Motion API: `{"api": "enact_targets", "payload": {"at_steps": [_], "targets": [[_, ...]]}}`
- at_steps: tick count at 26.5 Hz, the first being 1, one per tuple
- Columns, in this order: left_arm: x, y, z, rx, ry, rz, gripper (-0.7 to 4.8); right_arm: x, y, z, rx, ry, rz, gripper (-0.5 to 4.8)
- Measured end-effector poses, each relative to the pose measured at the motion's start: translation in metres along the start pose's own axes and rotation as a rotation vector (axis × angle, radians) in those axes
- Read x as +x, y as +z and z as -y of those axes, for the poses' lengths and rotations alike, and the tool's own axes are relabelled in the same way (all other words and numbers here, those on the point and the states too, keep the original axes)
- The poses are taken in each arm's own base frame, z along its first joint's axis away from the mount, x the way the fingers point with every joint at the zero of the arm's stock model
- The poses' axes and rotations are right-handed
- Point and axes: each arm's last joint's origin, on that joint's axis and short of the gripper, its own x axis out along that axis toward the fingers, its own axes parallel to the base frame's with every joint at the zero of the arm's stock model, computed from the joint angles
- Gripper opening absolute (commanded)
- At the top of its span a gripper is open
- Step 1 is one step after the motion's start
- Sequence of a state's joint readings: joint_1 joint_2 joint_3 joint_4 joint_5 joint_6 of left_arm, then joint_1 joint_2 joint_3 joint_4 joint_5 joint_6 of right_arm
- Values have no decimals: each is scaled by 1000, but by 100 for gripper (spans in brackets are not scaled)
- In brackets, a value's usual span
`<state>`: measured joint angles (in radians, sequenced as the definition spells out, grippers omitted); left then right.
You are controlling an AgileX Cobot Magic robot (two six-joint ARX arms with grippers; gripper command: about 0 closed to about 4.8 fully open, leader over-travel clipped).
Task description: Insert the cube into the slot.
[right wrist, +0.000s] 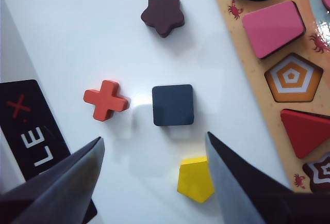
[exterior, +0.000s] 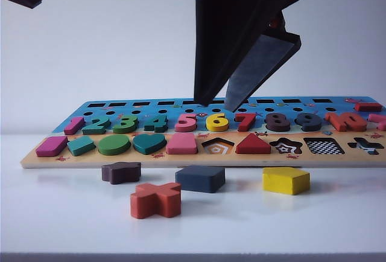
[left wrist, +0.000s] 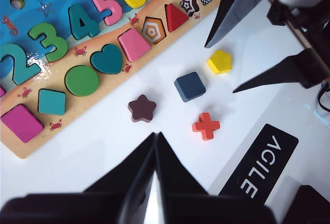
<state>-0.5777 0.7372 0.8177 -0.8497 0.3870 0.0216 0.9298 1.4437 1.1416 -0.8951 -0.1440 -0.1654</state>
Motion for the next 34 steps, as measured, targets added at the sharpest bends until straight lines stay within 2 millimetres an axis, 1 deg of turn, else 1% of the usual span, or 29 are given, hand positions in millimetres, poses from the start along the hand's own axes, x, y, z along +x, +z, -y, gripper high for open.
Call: {"api": "enact_targets", "payload": {"at_steps": [2,4,8,17,27,34], "targets": [[0,0,0,0,0,0,10,4,2,0,-6,-18,-7,355],[0,0,0,0,0,0,10,13,5,2,-12,-32,-15,355],[0,0,0,0,0,0,10,21,7,4,-10,-32,-32,355],[0,0,0,0,0,0,10,33,12,7,-14,-35,-23,355],[0,0,0,0,0,0,10,47,13,9,-9,-36,-64,355],[0,0,0,0,0,0,10,51,13,10,-9,-44,-76,355]]}}
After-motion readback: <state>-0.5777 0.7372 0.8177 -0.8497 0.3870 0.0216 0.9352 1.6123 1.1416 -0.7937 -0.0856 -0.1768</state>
